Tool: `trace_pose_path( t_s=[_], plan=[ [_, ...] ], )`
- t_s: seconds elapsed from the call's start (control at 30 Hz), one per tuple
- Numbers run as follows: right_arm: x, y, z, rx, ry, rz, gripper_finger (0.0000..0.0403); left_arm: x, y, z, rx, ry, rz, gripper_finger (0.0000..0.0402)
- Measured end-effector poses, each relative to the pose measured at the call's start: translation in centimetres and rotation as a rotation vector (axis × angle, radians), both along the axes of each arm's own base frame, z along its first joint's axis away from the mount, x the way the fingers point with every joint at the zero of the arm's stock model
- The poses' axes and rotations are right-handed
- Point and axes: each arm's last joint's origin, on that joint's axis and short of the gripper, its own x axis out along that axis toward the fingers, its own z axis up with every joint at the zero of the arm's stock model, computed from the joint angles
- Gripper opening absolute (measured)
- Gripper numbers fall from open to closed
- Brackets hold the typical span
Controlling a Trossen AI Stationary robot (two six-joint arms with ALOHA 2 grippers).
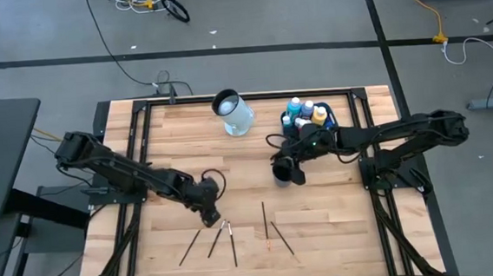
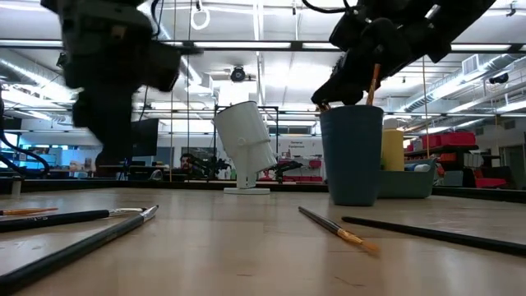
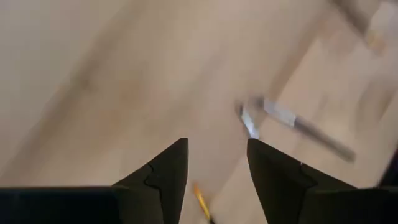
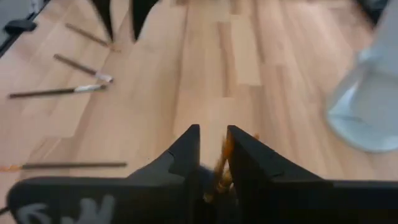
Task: Pick & Place Paint Supplies
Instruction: Put the gold paintbrush into the blue cup
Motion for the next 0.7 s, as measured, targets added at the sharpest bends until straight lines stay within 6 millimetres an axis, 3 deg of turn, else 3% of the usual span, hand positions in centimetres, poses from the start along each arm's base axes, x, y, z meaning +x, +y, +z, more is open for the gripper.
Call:
trace_pose_path(
  t_s=[0.27,0.7],
  plan=[
    [0.1,-0.2,1.7,-0.112,-0.138,-0.038,0.0113,-0.9,-1.5,-2.8,-0.092,0.156,-0.057,0.0161],
    [0.3,-0.4,5.2,-0.332,-0.454,-0.050,0.0119,-1.1,-3.2,-4.4,-0.026,0.191,-0.021,0.0151]
  ],
)
